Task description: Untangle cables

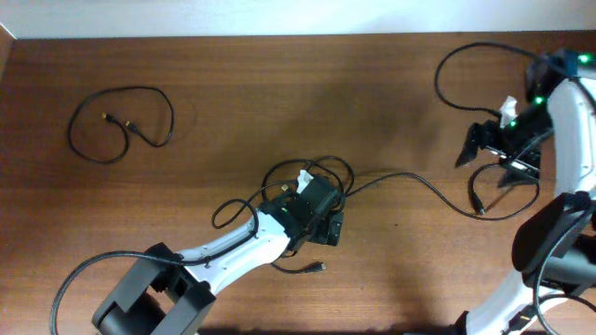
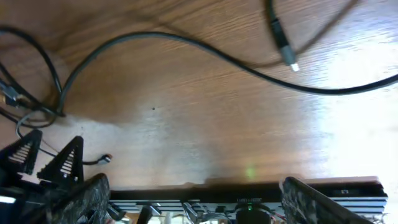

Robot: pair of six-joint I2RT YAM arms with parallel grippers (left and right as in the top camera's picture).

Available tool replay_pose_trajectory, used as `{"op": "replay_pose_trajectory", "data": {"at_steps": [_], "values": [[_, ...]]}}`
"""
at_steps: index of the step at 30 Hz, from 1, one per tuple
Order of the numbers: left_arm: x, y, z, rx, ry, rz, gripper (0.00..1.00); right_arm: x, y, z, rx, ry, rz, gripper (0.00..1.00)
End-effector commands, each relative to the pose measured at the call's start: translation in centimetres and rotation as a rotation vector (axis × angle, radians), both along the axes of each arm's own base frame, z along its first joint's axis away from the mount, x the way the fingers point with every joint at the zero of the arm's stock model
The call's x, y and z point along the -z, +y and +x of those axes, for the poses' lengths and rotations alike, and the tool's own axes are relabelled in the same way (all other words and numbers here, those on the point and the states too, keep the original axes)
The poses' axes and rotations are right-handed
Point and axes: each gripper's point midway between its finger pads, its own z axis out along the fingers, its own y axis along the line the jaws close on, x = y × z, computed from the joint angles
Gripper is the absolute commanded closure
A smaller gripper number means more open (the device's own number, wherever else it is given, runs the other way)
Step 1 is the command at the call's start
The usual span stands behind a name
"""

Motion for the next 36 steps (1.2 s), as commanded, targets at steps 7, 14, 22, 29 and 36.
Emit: {"op": "replay_pose_trajectory", "data": {"at_steps": [7, 14, 22, 29, 36], "values": [[-15.2, -6.4, 5.2, 0.041, -0.299, -0.367, 0.07, -7.6, 3.4, -7.0, -0.093, -0.266, -0.037, 0.12], [-8.2, -8.1, 6.1, -0.068, -0.140, -0.367, 0.29, -8.6, 4.5, -13.5, -0.098, -0.477, -0.095, 0.04], [-4.0, -7.8, 6.0, -0.286, -0.006, -0.381, 0.31, -6.3, 5.0, -15.3, -0.097, -0.480, -0.086, 0.00], [-1.1, -7.8, 7.7, -0.320, -0.044, -0.355, 0.33, -6.3, 5.0, -15.3, -0.097, -0.480, -0.084, 0.00], [-0.8, -5.9, 9.7, -0.381, -0.076, -0.348, 0.85, -6.3, 5.0, -15.2, -0.097, -0.481, -0.084, 0.00]]}}
